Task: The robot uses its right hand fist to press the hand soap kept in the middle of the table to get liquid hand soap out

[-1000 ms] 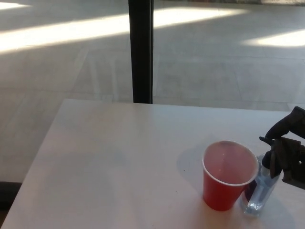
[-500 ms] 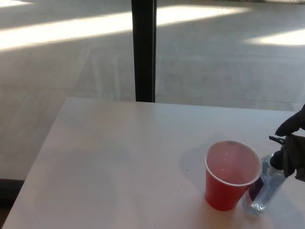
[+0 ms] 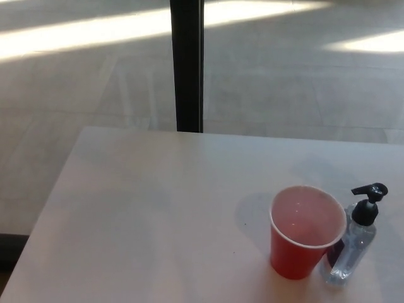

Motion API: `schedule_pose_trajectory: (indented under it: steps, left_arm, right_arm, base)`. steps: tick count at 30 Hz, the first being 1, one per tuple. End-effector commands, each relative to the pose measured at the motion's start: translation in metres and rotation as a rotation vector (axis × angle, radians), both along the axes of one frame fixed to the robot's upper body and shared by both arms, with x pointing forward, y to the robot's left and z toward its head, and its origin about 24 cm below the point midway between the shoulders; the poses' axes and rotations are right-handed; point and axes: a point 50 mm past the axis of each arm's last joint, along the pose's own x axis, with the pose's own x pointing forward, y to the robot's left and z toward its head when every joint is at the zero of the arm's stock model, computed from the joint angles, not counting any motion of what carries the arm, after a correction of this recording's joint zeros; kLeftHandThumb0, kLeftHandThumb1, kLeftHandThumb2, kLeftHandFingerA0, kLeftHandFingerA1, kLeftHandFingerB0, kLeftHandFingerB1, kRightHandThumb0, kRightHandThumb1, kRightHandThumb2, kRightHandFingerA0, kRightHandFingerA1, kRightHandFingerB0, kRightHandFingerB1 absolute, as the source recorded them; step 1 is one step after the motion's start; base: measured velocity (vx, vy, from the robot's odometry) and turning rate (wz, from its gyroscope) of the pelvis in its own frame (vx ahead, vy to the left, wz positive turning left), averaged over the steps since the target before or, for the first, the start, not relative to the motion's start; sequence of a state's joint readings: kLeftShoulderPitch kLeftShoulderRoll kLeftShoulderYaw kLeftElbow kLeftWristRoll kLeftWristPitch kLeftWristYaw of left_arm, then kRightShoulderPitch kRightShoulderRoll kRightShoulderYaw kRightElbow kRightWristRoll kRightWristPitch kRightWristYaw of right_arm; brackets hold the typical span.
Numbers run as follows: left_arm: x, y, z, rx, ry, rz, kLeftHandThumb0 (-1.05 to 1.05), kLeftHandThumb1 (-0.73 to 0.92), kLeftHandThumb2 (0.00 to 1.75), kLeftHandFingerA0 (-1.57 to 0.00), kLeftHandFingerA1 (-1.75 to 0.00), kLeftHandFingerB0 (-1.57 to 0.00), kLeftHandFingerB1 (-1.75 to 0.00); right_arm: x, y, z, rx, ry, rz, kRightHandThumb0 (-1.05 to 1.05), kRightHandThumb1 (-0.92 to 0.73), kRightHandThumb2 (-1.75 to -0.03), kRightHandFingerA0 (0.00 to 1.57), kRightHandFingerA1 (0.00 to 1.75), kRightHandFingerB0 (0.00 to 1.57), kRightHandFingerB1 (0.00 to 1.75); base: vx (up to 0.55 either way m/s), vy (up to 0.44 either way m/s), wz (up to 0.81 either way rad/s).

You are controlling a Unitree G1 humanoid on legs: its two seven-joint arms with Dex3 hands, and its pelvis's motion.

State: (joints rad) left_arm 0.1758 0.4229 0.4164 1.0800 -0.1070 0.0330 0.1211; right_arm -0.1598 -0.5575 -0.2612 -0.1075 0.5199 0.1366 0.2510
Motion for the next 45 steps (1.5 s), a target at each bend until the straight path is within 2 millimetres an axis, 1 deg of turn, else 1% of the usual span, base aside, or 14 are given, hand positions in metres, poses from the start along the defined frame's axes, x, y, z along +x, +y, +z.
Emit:
schedule_pose_trajectory:
  steps: [1,5,12,14,15,18,19,21,22,33,34,36,37,45]
  left_arm:
    - [-0.011,0.010,0.007,0.022,0.013,0.015,-0.31,0.47,0.91,-0.81,-0.97,-0.59,-0.81]
    - [-0.012,0.010,0.007,0.017,0.017,0.030,-0.34,0.47,0.91,-0.78,-0.97,-0.57,-0.82]
    - [-0.011,0.009,0.006,0.015,0.015,0.020,-0.32,0.47,0.93,-0.76,-0.94,-0.55,-0.80]
    - [-0.010,0.009,0.006,0.019,0.017,0.015,-0.33,0.47,0.91,-0.77,-0.95,-0.57,-0.81]
    - [-0.010,0.009,0.007,0.023,0.019,0.013,-0.32,0.47,0.91,-0.78,-0.95,-0.57,-0.81]
    - [-0.010,0.009,0.007,0.021,0.013,0.020,-0.32,0.47,0.92,-0.79,-0.97,-0.57,-0.80]
    - [-0.010,0.010,0.006,0.019,0.016,0.027,-0.30,0.48,0.90,-0.80,-0.98,-0.61,-0.84]
    - [-0.010,0.010,0.006,0.020,0.019,0.027,-0.31,0.47,0.91,-0.81,-0.98,-0.60,-0.83]
    - [-0.008,0.011,0.008,0.025,0.006,0.030,-0.33,0.48,0.90,-0.80,-0.99,-0.60,-0.84]
    - [-0.004,0.010,0.008,0.018,-0.014,0.018,-0.33,0.46,0.93,-0.82,-0.97,-0.58,-0.80]
    - [-0.003,0.010,0.008,0.017,-0.013,0.013,-0.32,0.45,0.94,-0.82,-0.97,-0.58,-0.80]
    - [-0.003,0.010,0.007,0.017,-0.010,0.014,-0.31,0.47,0.91,-0.82,-0.96,-0.57,-0.79]
    - [-0.004,0.009,0.007,0.017,-0.006,0.015,-0.31,0.47,0.92,-0.82,-0.97,-0.57,-0.79]
    - [-0.003,0.007,0.006,0.027,-0.004,0.014,-0.34,0.47,0.90,-0.85,-0.99,-0.64,-0.83]
  right_arm:
    - [0.000,-0.052,0.045,0.187,0.029,-0.149,-0.13,-0.92,-0.75,0.72,1.75,0.53,1.16]
    - [-0.012,-0.080,0.065,0.217,-0.020,-0.262,-0.24,-0.70,-0.89,0.91,1.75,0.69,1.22]
    - [-0.031,-0.117,0.062,0.243,-0.041,-0.448,-0.35,-0.75,-0.78,0.95,1.75,0.77,1.14]
    - [-0.048,-0.141,0.052,0.222,-0.065,-0.604,-0.34,-0.60,-0.93,1.23,1.63,0.84,1.19]
    - [-0.055,-0.150,0.047,0.242,-0.068,-0.660,-0.29,-0.65,-0.92,1.02,1.75,0.77,1.25]
    - [-0.080,-0.175,0.026,0.284,-0.069,-0.847,-0.32,-0.65,-0.83,0.96,1.75,0.73,1.20]
    - [-0.089,-0.181,0.018,0.296,-0.068,-0.891,-0.29,-0.61,-0.89,1.20,1.65,0.78,1.16]
    - [-0.098,-0.187,0.008,0.299,-0.062,-0.926,-0.29,-0.61,-0.85,1.19,1.70,0.74,1.18]
    - [-0.113,-0.193,-0.012,0.312,-0.034,-1.020,-0.33,-0.63,-0.86,0.95,1.75,0.80,1.13]
    - [-0.169,-0.196,-0.124,0.496,0.156,-1.439,-0.35,-0.73,-0.71,1.05,1.75,0.82,0.94]
    - [-0.174,-0.192,-0.138,0.525,0.209,-1.471,-0.41,-0.55,-1.00,1.34,1.42,0.80,0.92]
    - [-0.178,-0.190,-0.146,0.554,0.231,-1.485,-0.43,-0.50,-0.98,1.36,1.41,0.85,0.94]
    - [-0.184,-0.185,-0.158,0.586,0.262,-1.500,-0.40,-0.61,-0.73,1.16,1.64,0.94,0.98]
    - [-0.193,-0.168,-0.197,0.611,0.461,-1.524,-0.33,-0.69,-0.68,1.07,1.64,0.89,0.88]
  base:
    - [0.00,0.000,0.00]
    - [0.00,0.000,0.00]
    - [0.00,0.000,0.00]
    - [0.00,0.000,0.00]
    - [0.00,0.000,0.00]
    - [0.00,0.000,0.00]
    - [0.00,0.000,0.00]
    - [0.00,0.000,0.00]
    - [0.00,0.000,0.00]
    - [0.00,0.000,0.00]
    - [0.00,0.000,0.00]
    - [0.00,0.000,0.00]
    - [0.00,0.000,0.00]
    - [0.00,0.000,0.00]
